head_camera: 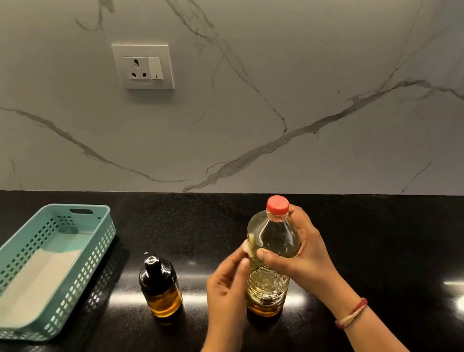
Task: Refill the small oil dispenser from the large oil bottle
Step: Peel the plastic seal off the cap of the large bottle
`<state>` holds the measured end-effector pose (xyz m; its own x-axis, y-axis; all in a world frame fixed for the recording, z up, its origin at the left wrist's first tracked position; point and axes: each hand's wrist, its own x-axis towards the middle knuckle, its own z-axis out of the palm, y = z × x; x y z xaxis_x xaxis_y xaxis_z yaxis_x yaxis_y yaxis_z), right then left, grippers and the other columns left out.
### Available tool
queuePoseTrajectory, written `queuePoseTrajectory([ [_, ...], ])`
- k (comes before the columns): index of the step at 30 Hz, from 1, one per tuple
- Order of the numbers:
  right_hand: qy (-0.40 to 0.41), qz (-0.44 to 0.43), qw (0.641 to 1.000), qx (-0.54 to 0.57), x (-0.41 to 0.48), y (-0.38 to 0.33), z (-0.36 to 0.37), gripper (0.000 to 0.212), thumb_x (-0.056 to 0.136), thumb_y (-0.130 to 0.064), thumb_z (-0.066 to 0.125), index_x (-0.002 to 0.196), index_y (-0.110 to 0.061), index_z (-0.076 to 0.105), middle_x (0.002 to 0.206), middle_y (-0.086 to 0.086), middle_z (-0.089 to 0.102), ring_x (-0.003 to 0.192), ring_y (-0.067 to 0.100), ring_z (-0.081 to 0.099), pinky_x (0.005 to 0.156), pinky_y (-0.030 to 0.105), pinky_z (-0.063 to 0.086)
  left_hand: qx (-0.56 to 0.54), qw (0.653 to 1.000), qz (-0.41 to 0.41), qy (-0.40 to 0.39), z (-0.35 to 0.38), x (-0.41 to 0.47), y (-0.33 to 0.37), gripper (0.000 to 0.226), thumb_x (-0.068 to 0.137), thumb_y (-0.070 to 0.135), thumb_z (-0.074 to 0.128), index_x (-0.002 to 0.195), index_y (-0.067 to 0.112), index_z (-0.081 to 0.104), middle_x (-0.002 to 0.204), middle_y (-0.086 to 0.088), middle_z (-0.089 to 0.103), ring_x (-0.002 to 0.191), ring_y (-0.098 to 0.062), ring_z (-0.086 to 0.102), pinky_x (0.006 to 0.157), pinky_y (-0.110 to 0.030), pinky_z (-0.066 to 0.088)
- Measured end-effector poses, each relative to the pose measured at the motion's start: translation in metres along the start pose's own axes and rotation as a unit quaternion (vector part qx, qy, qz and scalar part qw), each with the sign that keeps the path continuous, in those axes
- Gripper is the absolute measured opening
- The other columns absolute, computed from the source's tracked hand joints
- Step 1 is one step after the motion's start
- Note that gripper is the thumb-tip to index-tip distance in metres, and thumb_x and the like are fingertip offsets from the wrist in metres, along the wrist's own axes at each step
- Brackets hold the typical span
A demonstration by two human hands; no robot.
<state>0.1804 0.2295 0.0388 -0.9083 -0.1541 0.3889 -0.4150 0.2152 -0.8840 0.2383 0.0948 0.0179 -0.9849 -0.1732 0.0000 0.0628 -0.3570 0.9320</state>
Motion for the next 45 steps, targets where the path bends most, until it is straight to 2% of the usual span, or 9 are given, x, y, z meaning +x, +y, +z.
queuePoseTrajectory([
  [6, 0.0, -0.009, 1.0, -0.014, 0.0, -0.003, 0.001, 0.065, 0.062, -0.038, 0.078, 0.12, -0.024, 0.051, 0.117, 0.0, 0.056, 0.11, 0.019, 0.058, 0.089, 0.031, 0.053, -0.004, 0.996, 0.055, 0.072, 0.006, -0.01, -0.016, 0.039, 0.081, -0.011, 0.062, 0.077, 0.023, 0.08, 0.094, -0.007, 0.074, 0.093, -0.016, 0.07, 0.075, -0.018, 0.053],
  [11, 0.012, -0.015, 0.999, -0.026, 0.001, -0.003, 0.003, 0.065, 0.062, -0.043, 0.076, 0.12, -0.029, 0.049, 0.118, -0.005, 0.055, 0.112, 0.013, 0.056, 0.09, 0.024, 0.051, 0.043, 0.988, 0.12, 0.088, 0.011, -0.008, -0.027, 0.04, 0.084, -0.009, 0.063, 0.086, 0.028, 0.078, 0.1, -0.006, 0.072, 0.097, -0.016, 0.069, 0.078, -0.019, 0.054],
  [19, 0.014, -0.024, 1.0, -0.011, 0.001, -0.004, 0.004, 0.061, 0.064, -0.038, 0.078, 0.118, -0.027, 0.052, 0.116, -0.003, 0.056, 0.11, 0.019, 0.057, 0.09, 0.031, 0.052, 0.227, 0.961, 0.151, 0.054, 0.017, -0.022, -0.055, 0.05, 0.087, 0.06, 0.04, 0.136, 0.06, 0.032, 0.141, 0.043, 0.031, 0.14, 0.008, 0.023, 0.109, -0.019, 0.026],
  [23, 0.017, -0.021, 1.0, 0.001, 0.002, -0.005, 0.003, 0.061, 0.063, -0.036, 0.079, 0.117, -0.029, 0.053, 0.117, 0.003, 0.057, 0.109, 0.021, 0.059, 0.09, 0.037, 0.053, 0.269, 0.953, 0.134, 0.027, 0.019, 0.003, -0.052, 0.051, 0.086, 0.068, 0.022, 0.135, 0.054, 0.022, 0.132, 0.061, 0.012, 0.139, 0.017, 0.006, 0.111, -0.015, 0.012],
  [26, 0.017, -0.02, 1.0, 0.011, 0.002, -0.004, 0.003, 0.063, 0.063, -0.034, 0.081, 0.119, -0.023, 0.053, 0.116, 0.008, 0.058, 0.108, 0.024, 0.061, 0.089, 0.043, 0.053, 0.179, 0.978, 0.101, -0.019, 0.012, 0.038, -0.046, 0.045, 0.089, 0.057, 0.028, 0.126, 0.045, 0.048, 0.137, 0.035, 0.044, 0.137, -0.001, 0.035, 0.113, -0.029, 0.03],
  [29, 0.015, -0.012, 1.0, 0.011, 0.003, 0.0, 0.004, 0.066, 0.062, -0.031, 0.081, 0.12, -0.021, 0.051, 0.117, 0.011, 0.056, 0.109, 0.025, 0.061, 0.089, 0.049, 0.053, 0.009, 0.989, 0.007, -0.147, 0.007, 0.065, -0.026, 0.058, 0.09, 0.04, 0.022, 0.106, 0.004, 0.065, 0.098, -0.006, 0.075, 0.097, -0.016, 0.069, 0.082, -0.026, 0.054],
  [37, 0.016, -0.002, 1.0, 0.007, 0.001, 0.001, 0.003, 0.07, 0.061, -0.037, 0.081, 0.123, -0.027, 0.049, 0.118, 0.008, 0.055, 0.11, 0.024, 0.06, 0.088, 0.048, 0.054, 0.071, 0.933, -0.174, -0.308, 0.021, 0.103, 0.016, 0.063, 0.095, 0.053, 0.015, 0.097, 0.016, 0.066, 0.089, 0.0, 0.075, 0.088, -0.011, 0.068, 0.085, -0.026, 0.05],
  [41, 0.011, 0.002, 1.0, -0.001, 0.003, 0.003, 0.003, 0.071, 0.062, -0.038, 0.081, 0.123, -0.028, 0.049, 0.117, 0.008, 0.057, 0.112, 0.027, 0.058, 0.089, 0.05, 0.052, 0.055, 0.942, -0.183, -0.277, 0.023, 0.099, 0.018, 0.063, 0.099, 0.052, 0.015, 0.096, 0.017, 0.067, 0.087, 0.0, 0.076, 0.086, -0.01, 0.07, 0.08, -0.024, 0.052],
  [45, 0.013, -0.004, 1.0, 0.001, 0.001, 0.004, 0.004, 0.069, 0.063, -0.036, 0.082, 0.123, -0.024, 0.049, 0.118, 0.011, 0.055, 0.11, 0.028, 0.059, 0.087, 0.05, 0.054, 0.024, 0.982, -0.06, -0.178, 0.012, 0.073, 0.004, 0.044, 0.076, 0.05, 0.048, 0.08, 0.015, 0.074, 0.078, -0.005, 0.074, 0.078, -0.011, 0.069, 0.068, -0.019, 0.053],
])
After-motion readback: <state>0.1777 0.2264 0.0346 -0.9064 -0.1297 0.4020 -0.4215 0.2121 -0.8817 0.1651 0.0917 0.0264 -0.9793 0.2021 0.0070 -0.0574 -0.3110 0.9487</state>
